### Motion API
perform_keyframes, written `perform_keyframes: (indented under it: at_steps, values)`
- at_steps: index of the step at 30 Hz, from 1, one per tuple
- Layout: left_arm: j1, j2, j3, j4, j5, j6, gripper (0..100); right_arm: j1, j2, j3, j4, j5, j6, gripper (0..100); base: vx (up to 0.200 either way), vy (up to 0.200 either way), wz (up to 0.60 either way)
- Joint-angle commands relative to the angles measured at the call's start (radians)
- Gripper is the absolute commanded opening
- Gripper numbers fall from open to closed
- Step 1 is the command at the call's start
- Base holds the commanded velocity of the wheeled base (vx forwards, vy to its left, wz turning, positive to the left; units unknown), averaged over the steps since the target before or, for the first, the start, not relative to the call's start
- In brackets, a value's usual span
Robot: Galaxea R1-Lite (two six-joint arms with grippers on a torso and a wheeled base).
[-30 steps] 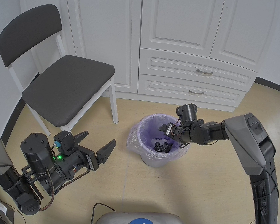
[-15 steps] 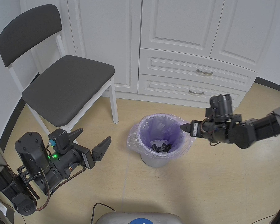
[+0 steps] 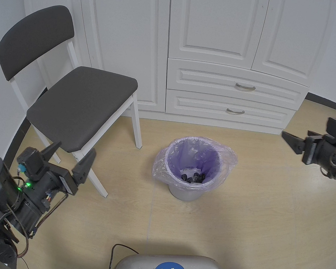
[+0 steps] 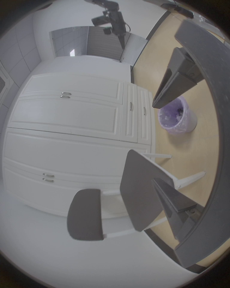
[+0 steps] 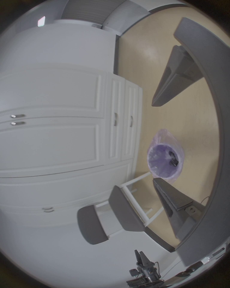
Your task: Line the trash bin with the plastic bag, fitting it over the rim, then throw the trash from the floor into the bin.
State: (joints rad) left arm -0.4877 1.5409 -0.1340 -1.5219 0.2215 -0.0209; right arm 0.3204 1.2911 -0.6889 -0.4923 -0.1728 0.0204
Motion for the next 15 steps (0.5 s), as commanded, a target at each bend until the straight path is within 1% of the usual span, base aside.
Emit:
perform_keyframes:
  at_steps: [1, 4, 5, 7, 8, 9, 12, 13, 15]
  values:
    - [0.087, -0.608, 0.125, 0.175, 0.168, 0.076, 100, -0.201, -0.881, 0.474, -0.134, -0.042, -0.096, 100, 0.000, 0.000, 0.00]
    - [0.087, -0.725, 0.120, 0.307, 0.168, 0.076, 100, -0.268, -0.947, 0.513, -0.134, -0.042, -0.034, 100, 0.000, 0.000, 0.00]
    - [0.087, -0.786, 0.119, 0.376, 0.171, 0.076, 100, -0.291, -0.981, 0.525, -0.134, -0.037, -0.004, 100, 0.000, 0.000, 0.00]
    - [0.092, -0.872, 0.111, 0.474, 0.174, 0.079, 100, -0.308, -1.030, 0.542, -0.120, -0.033, 0.024, 100, 0.000, 0.000, 0.00]
    - [0.092, -0.872, 0.111, 0.474, 0.174, 0.079, 100, -0.308, -1.030, 0.542, -0.120, -0.033, 0.024, 100, 0.000, 0.000, 0.00]
    - [0.139, -0.963, 0.094, 0.577, 0.180, 0.079, 100, -0.308, -1.089, 0.554, -0.075, -0.034, 0.050, 100, 0.000, 0.000, 0.00]
    - [0.251, -1.070, 0.063, 0.687, 0.173, 0.068, 100, -0.299, -1.205, 0.562, 0.029, -0.024, 0.090, 100, 0.000, 0.000, 0.00]
    - [0.276, -1.104, 0.048, 0.720, 0.173, 0.068, 100, -0.300, -1.239, 0.559, 0.077, -0.013, 0.092, 100, 0.000, 0.000, 0.00]
    - [0.299, -1.137, 0.030, 0.755, 0.173, 0.067, 100, -0.311, -1.268, 0.552, 0.133, 0.002, 0.098, 100, 0.000, 0.000, 0.00]
